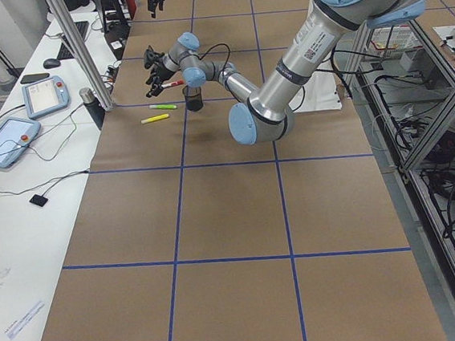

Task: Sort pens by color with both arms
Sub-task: 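Lift the yellow highlighter out and lay it beside the green highlighter with the left gripper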

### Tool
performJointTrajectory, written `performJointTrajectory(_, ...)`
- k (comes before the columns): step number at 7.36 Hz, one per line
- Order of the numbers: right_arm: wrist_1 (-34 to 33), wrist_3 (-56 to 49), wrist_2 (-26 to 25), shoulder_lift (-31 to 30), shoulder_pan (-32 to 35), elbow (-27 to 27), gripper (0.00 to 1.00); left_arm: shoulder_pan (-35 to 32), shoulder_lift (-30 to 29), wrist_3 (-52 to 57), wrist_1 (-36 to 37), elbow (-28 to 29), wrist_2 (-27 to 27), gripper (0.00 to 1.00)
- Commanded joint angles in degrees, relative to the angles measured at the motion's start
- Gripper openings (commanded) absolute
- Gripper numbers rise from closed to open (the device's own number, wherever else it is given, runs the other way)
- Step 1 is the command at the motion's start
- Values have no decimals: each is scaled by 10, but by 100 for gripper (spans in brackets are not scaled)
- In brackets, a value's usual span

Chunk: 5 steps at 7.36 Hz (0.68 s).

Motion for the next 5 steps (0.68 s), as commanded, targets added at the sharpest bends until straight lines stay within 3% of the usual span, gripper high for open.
performJointTrajectory(1, -2, 1, 6, -4, 3, 4, 100, -44, 28, 70, 167, -134, -127, 100)
performJointTrajectory(2, -7, -12, 16, -33, 29, 35, 100, -81, 73, 98, 241, -227, -199, 100)
performJointTrajectory(3, -17, -92, 56, -58, 69, 54, 100, -136, 108, 133, 324, -287, -314, 100)
performJointTrajectory(4, -27, -160, 74, -126, 95, 106, 100, -193, 114, 180, 381, -301, -404, 100)
performJointTrajectory(5, -26, -222, 71, -220, 113, 164, 100, -236, 135, 252, 427, -303, -461, 100)
